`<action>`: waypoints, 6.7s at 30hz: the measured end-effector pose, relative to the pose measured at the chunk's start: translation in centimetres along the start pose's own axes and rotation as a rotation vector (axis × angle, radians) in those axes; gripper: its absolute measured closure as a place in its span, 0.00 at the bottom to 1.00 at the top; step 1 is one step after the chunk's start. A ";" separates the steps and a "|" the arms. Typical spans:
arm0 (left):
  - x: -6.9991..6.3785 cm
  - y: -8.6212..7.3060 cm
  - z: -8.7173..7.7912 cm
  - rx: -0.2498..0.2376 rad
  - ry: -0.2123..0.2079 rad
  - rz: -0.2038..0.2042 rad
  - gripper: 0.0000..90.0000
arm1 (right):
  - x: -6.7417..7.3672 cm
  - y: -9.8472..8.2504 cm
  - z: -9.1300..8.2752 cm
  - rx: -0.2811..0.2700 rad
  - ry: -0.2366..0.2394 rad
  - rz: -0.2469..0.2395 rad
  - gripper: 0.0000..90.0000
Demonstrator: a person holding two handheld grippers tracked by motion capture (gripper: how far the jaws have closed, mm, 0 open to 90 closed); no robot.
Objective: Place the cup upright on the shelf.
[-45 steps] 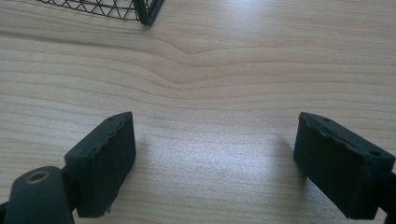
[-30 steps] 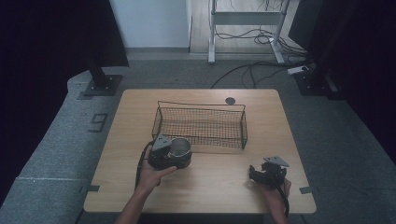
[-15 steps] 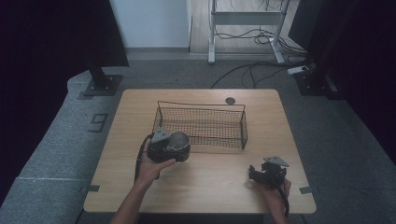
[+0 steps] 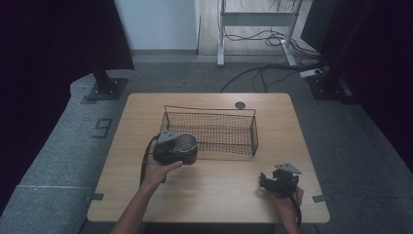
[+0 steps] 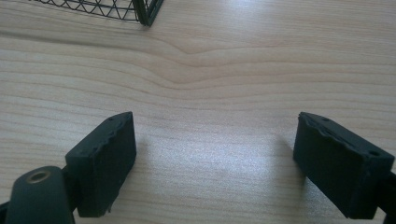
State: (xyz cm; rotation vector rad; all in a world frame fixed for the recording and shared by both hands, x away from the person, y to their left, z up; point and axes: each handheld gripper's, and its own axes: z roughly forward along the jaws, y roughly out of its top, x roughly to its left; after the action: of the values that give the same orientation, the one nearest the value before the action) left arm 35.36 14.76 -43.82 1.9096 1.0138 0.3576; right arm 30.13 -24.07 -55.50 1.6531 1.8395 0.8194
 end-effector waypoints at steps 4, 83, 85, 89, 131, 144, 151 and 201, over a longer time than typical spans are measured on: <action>0.0 0.4 0.2 -0.002 -0.005 -0.007 0.17 | 0.0 0.0 0.0 0.000 0.000 0.000 0.14; 1.0 6.3 4.3 0.018 0.047 0.007 0.18 | 0.0 0.0 0.0 -0.002 0.000 -0.002 0.14; 1.2 6.3 4.5 0.019 0.046 0.001 0.18 | 0.0 0.0 0.0 -0.001 0.000 -0.002 0.14; 1.9 6.3 5.2 0.015 0.057 -0.017 0.18 | 0.0 0.0 0.0 -0.001 0.000 -0.002 0.14; 4.6 5.7 8.7 0.054 0.113 -0.099 0.18 | 0.0 0.0 0.0 -0.001 0.001 -0.002 0.14; 4.9 5.4 11.3 0.114 0.148 -0.138 0.18 | -0.1 0.0 0.0 -0.002 0.004 -0.003 0.14; 5.1 4.8 12.1 0.146 0.159 -0.152 0.18 | 0.0 0.0 0.0 -0.002 0.004 -0.003 0.14; 4.7 4.0 9.3 0.138 0.144 -0.133 0.09 | 0.0 0.0 0.0 -0.001 0.000 -0.003 0.15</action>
State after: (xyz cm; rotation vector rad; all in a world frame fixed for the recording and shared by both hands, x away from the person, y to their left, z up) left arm 45.85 11.91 -46.21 1.9479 1.2822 0.3600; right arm 30.13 -24.08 -55.52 1.6496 1.8406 0.8191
